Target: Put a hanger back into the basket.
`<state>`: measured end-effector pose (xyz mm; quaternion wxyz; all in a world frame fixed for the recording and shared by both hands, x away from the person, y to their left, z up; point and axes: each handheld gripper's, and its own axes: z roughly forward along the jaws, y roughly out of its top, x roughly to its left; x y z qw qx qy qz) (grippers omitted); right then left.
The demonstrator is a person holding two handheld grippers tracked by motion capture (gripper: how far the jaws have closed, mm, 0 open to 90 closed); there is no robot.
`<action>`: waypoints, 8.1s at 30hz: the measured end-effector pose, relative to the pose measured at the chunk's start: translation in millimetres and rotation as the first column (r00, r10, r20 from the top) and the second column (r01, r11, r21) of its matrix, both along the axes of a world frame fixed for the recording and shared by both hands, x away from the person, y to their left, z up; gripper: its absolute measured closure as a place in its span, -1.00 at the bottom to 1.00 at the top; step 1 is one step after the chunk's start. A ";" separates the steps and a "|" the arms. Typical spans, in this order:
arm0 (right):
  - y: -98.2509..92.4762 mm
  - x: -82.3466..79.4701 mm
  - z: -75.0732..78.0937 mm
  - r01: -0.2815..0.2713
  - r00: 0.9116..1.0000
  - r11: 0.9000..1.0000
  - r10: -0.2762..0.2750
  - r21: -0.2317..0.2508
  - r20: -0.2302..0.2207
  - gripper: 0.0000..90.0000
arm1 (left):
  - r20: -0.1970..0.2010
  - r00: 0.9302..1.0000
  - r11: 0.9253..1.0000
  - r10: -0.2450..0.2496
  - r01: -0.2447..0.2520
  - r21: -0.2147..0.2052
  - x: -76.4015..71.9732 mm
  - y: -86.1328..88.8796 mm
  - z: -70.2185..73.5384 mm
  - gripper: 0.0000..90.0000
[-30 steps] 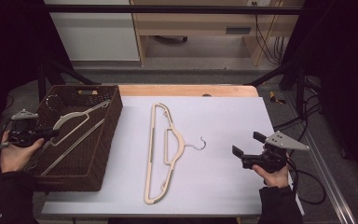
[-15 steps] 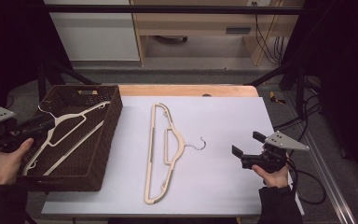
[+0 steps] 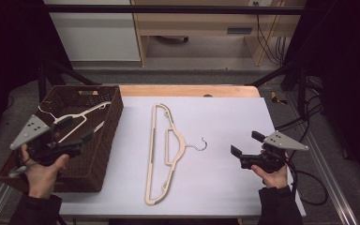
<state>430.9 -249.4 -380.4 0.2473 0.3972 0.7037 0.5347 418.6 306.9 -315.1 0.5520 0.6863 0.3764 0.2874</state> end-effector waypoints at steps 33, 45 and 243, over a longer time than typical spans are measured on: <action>64.0 65.2 -31.9 -0.078 0.990 0.996 0.072 -0.047 -0.119 -0.58 | -0.194 0.956 0.967 -0.218 0.238 0.090 1.1 -94.1 -99.2 -0.80; 100.8 95.1 -67.1 -0.141 0.966 0.979 0.103 -0.150 -0.236 -0.21 | -0.209 0.951 0.962 -0.227 0.253 0.105 1.2 -96.7 -104.1 -0.80; -12.1 -6.4 -19.0 -0.010 1.000 1.000 0.010 0.013 -0.009 -0.87 | -0.133 0.977 0.961 -0.169 0.193 0.199 18.9 -24.3 63.5 0.91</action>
